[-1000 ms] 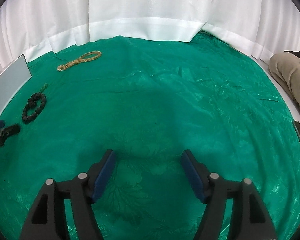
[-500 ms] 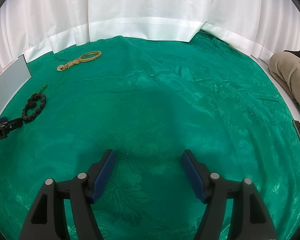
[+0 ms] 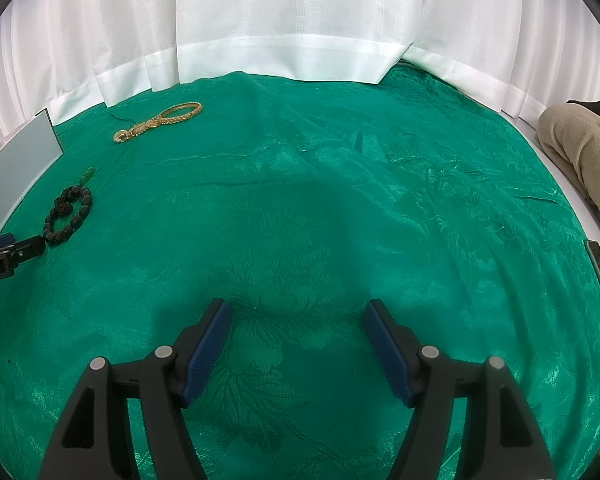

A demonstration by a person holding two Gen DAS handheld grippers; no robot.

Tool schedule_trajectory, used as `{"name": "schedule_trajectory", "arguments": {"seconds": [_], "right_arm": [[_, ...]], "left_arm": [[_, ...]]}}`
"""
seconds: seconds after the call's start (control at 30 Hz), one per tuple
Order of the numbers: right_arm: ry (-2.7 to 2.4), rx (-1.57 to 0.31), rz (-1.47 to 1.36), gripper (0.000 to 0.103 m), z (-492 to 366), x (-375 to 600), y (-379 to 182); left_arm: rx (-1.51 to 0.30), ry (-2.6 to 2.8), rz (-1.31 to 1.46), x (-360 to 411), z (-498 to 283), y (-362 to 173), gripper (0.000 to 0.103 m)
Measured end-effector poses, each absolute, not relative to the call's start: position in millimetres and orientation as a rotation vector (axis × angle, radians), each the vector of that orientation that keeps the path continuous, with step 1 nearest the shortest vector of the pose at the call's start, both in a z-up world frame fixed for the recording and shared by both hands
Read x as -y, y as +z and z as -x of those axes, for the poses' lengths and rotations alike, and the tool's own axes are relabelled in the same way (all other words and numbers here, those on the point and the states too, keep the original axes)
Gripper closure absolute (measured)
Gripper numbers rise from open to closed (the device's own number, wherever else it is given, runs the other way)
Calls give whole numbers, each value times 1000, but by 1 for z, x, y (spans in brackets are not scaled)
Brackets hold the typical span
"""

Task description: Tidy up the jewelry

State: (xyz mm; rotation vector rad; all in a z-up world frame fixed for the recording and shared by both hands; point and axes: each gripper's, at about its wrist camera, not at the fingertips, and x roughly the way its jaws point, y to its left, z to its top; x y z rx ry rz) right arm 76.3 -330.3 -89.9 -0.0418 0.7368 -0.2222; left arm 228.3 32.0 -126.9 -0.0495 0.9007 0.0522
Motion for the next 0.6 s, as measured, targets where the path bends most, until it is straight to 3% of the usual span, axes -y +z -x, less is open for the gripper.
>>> {"name": "schedule_trajectory", "arguments": {"seconds": [0.6], "right_arm": [[-221,-736,42,31,-70,334,-91]], "left_arm": [[-901,52,50,-32,-229,-127,0]]}}
